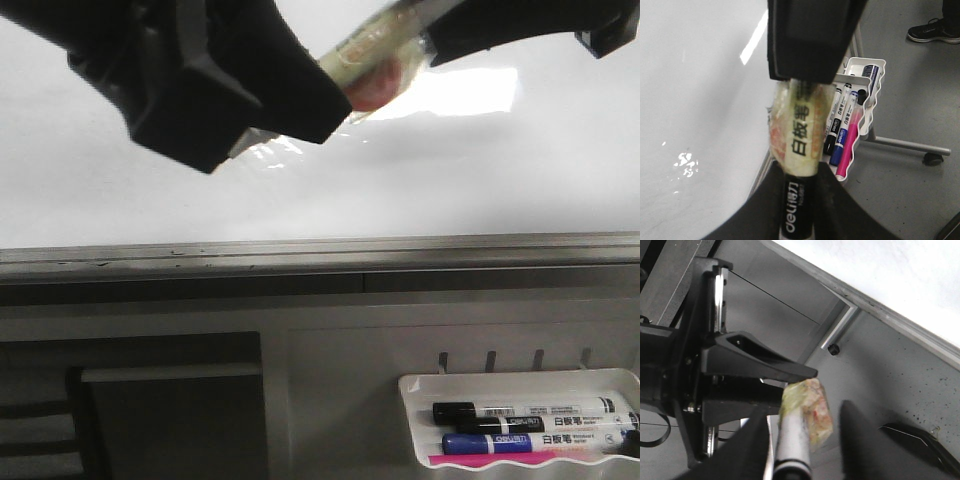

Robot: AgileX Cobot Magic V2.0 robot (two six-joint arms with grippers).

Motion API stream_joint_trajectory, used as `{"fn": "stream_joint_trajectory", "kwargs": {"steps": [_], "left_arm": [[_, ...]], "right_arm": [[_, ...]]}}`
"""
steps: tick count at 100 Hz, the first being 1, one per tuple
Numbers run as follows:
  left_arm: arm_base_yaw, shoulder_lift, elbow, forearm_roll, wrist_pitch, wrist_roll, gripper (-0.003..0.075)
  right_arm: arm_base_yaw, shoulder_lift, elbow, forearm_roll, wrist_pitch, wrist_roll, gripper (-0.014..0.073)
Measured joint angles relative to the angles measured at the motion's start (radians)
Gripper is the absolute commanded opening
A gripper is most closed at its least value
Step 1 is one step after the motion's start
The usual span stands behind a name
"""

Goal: Write number 7 on whiteboard

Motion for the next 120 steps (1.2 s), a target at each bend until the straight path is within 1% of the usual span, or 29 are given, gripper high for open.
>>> {"fn": "stream_joint_trajectory", "kwargs": {"steps": [8,14,16,23,26,28,33,38,42,53,60,74,88,100,112,120], "left_arm": [[0.000,0.002,0.000,0.002,-0.009,0.000,-0.0017],[0.000,0.002,0.000,0.002,-0.011,0.000,0.0013],[0.000,0.002,0.000,0.002,-0.011,0.000,0.0035],[0.000,0.004,0.000,0.002,-0.011,0.000,0.0143],[0.000,0.004,0.000,0.002,-0.013,0.000,0.0212],[0.000,0.004,0.000,0.002,-0.013,0.000,0.0242],[0.000,0.004,0.000,-0.007,-0.019,0.000,0.0360],[0.006,0.004,0.000,-0.015,-0.024,0.000,0.0439],[0.015,0.002,0.000,-0.028,-0.028,0.000,0.0474],[0.063,-0.014,0.000,-0.082,-0.037,0.000,0.0469],[0.117,-0.033,0.000,-0.132,-0.039,0.000,0.0452],[0.268,-0.074,0.000,-0.299,-0.041,0.000,0.0411],[0.431,-0.112,0.004,-0.431,-0.039,0.000,0.0386],[0.534,-0.147,0.022,-0.464,-0.039,0.000,0.0386],[0.595,-0.178,0.046,-0.469,-0.039,0.000,0.0386],[0.618,-0.188,0.056,-0.470,-0.039,0.000,0.0386]], "right_arm": [[0.000,0.000,-0.001,0.009,0.009,-0.019,-0.0064],[0.000,0.000,-0.002,0.010,0.011,-0.026,-0.0069],[0.000,0.000,-0.002,0.010,0.011,-0.027,-0.0069],[0.000,0.000,-0.002,0.011,0.011,-0.029,-0.0069],[0.000,0.000,-0.002,0.011,0.011,-0.029,-0.0069],[0.000,0.000,-0.002,0.011,0.011,-0.029,-0.0067],[0.000,0.000,-0.002,0.009,0.003,-0.031,-0.0062],[0.000,0.000,-0.002,0.009,-0.007,-0.033,-0.0062],[0.000,0.000,-0.002,0.008,-0.018,-0.033,-0.0062],[0.000,-0.006,-0.002,-0.005,-0.055,-0.038,-0.0062],[0.000,-0.027,-0.002,-0.016,-0.094,-0.042,-0.0062],[0.000,-0.103,0.008,-0.020,-0.210,-0.044,-0.0062],[0.000,-0.201,0.074,-0.016,-0.371,-0.049,-0.0062],[0.000,-0.269,0.140,0.029,-0.490,-0.120,-0.0062],[0.000,-0.288,0.155,0.115,-0.541,-0.222,-0.0062],[0.000,-0.283,0.157,0.176,-0.578,-0.280,-0.0062]]}}
